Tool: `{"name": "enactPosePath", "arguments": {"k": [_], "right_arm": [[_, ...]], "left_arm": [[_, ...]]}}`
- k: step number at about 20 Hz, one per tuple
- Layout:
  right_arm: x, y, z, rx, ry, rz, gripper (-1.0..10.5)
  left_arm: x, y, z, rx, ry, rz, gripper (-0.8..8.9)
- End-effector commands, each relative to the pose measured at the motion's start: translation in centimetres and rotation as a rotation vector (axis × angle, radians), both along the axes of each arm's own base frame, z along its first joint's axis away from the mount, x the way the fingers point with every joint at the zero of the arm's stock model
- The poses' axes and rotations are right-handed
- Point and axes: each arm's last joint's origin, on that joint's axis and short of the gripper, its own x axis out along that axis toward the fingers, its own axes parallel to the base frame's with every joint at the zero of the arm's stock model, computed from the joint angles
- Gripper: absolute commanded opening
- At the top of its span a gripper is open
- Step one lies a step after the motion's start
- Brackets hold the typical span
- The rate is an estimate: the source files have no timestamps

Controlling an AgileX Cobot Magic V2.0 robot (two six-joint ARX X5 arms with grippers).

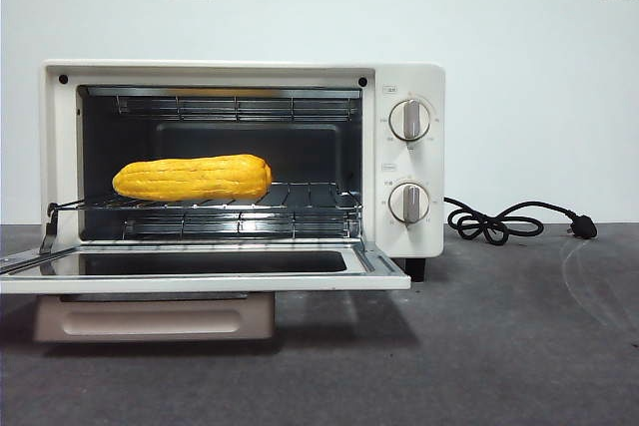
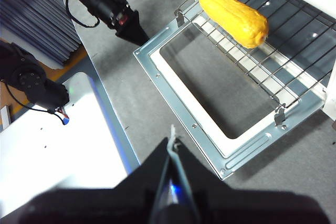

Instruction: Take the corn from the table,put the corn in the oven

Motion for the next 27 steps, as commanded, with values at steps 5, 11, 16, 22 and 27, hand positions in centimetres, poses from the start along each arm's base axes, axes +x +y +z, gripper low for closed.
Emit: {"name": "enactPosePath", "arguments": {"k": [5, 11, 16, 22, 27], "right_arm": [[0.1, 0.1, -0.1, 0.002, -0.006, 0.013, -0.2], [0.1, 0.0, -0.1, 0.0, -0.004, 0.012, -0.2], [0.1, 0.0, -0.1, 0.001, -0.003, 0.012, -0.2], [0.1, 0.0, -0.1, 0.0, 0.002, 0.01, -0.2], [-0.1, 0.0, -0.2, -0.008, 0.019, 0.01, -0.2]], "left_arm": [[-0.1, -0.6, -1.2, -0.115, 0.029, -0.044, -0.08], [-0.2, 0.1, -0.9, -0.252, -0.018, -0.014, -0.08], [0.0, 0.7, -0.3, -0.438, -0.106, 0.006, -0.08], [2.3, 1.4, 2.0, -0.439, -0.169, 0.013, -0.08], [5.4, 2.3, 6.1, -0.45, -0.287, -0.001, -0.08]]}}
